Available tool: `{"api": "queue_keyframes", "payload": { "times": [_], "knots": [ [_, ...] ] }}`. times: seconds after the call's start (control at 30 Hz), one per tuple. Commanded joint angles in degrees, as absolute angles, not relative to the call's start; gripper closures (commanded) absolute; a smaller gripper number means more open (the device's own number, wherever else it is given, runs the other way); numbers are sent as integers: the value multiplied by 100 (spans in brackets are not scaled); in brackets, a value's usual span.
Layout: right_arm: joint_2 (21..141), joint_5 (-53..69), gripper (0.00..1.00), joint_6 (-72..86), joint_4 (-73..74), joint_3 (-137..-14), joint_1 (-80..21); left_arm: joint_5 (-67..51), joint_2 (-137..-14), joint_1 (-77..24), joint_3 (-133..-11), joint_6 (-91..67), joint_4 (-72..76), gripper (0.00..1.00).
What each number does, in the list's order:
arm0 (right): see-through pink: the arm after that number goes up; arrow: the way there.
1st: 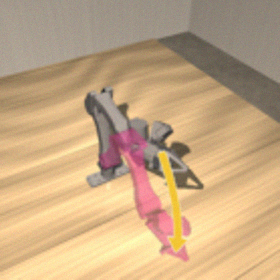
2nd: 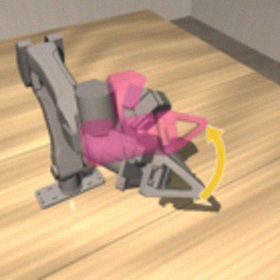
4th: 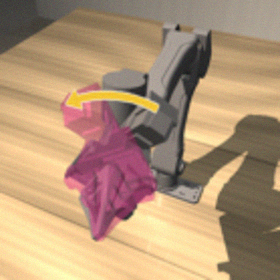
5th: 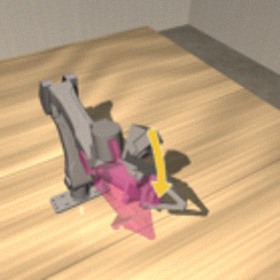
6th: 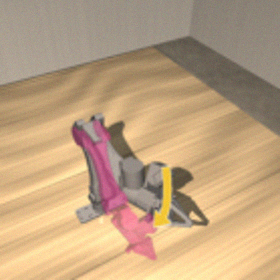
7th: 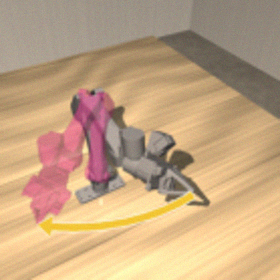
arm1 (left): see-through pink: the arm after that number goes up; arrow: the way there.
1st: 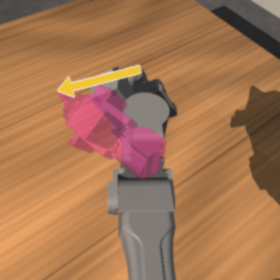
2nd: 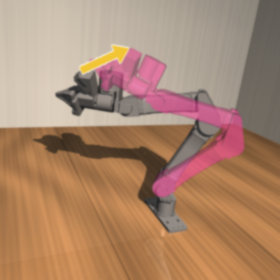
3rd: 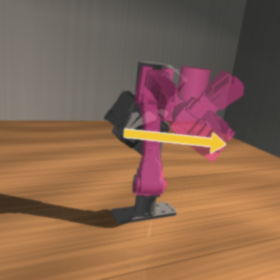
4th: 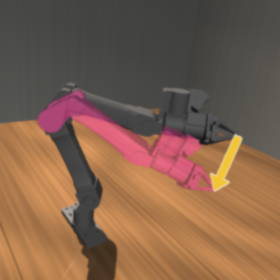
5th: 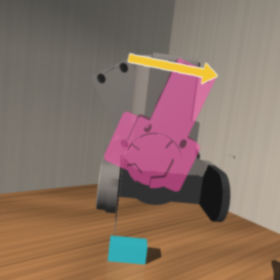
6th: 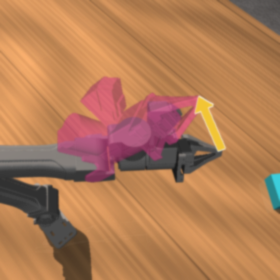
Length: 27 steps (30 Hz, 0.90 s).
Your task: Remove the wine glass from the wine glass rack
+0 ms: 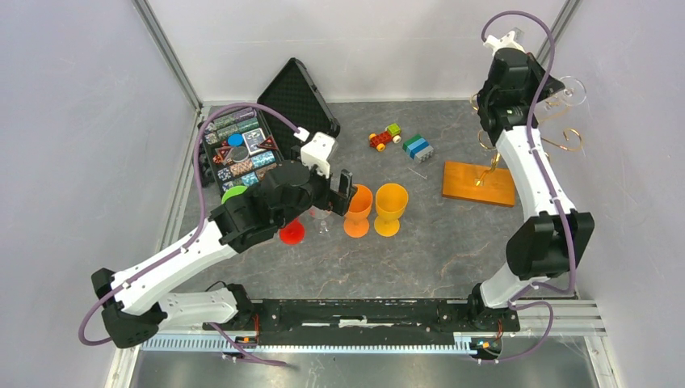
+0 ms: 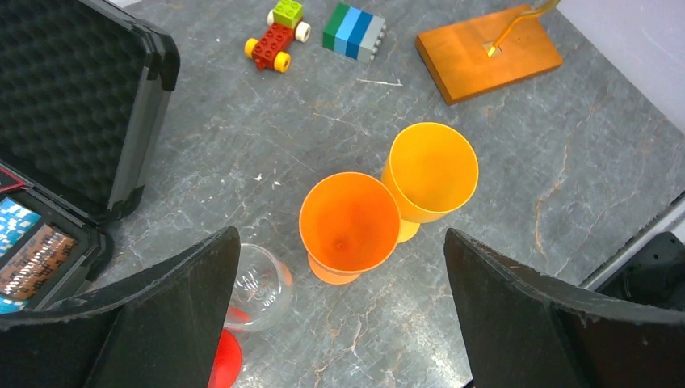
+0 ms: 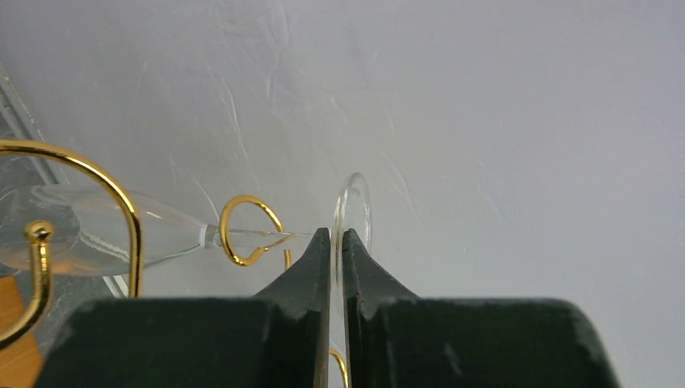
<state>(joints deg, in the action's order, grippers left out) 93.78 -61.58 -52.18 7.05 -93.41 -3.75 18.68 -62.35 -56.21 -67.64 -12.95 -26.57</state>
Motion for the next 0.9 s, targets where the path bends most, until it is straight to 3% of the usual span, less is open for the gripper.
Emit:
{"api": "queue_keyframes", "payload": {
  "times": [0.0,0.37,0.87],
  "knots": [
    [8830,-6256,100,-5298,330,-9132,-381,2317,-6037,-5587,-6645,-1121,-2313,0],
    [8787,-6009,100,-5625,-157,-8762,-377,2430,-6054,-5582,-6583,-1074,-2320,0],
    [9691,-5380,100,-5573,-137,-9458,-251,2725,-6108,-5585,-6517,-1028,-2340,0]
  ]
}}
